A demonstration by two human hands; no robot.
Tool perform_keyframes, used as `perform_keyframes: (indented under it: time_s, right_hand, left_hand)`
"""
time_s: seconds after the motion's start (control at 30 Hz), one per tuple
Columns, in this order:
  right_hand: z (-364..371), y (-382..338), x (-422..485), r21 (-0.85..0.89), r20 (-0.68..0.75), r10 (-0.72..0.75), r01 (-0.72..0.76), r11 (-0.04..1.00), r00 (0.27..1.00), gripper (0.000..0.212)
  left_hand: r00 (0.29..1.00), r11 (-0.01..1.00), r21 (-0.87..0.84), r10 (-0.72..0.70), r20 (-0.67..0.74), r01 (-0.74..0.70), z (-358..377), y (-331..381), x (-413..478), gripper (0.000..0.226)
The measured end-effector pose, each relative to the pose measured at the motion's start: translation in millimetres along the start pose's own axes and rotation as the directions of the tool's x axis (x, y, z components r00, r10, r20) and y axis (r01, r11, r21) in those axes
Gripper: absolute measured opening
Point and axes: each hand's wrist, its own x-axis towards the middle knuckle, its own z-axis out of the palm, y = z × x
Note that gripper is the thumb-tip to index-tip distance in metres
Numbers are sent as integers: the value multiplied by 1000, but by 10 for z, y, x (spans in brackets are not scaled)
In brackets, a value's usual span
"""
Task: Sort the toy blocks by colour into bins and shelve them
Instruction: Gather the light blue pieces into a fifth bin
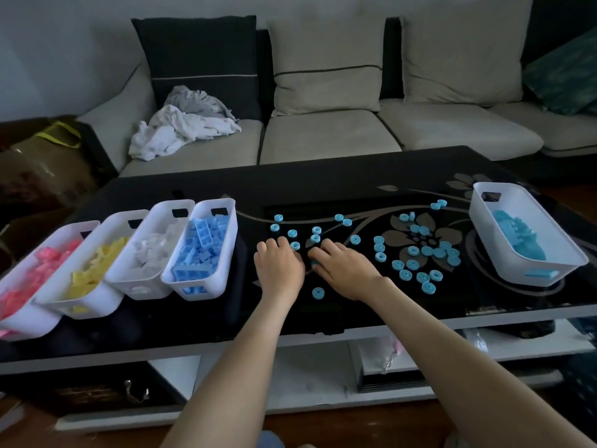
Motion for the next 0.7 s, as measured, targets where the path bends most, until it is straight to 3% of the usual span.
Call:
perform_keyframes:
  time_s: [0.17,0.3,0.5,0.6,0.7]
  right_hand:
    - [3,-11,25,36,-36,106,-105,994,994,26]
    - [14,-19,40,-126,-61,151,-158,979,987,14]
    - [-35,-63,-3,-291,-14,145,-143,946,989,10]
    - [-86,-49,-12,-185,-119,163,-183,966,979,36]
    - [-84,-24,-25,20,-179,191,-191,981,965,22]
  left_hand:
    - [1000,998,66,9,-19,-8,-15,7,2,31]
    - [982,978,87,186,35,-188,11,67,7,34]
    - [973,970,91,220,64,-225,-20,108,-16,42]
    - [975,975,40,217,40,-219,-48,121,-25,44]
    - [988,987,-36,156,18,-155,-70,170,15,47]
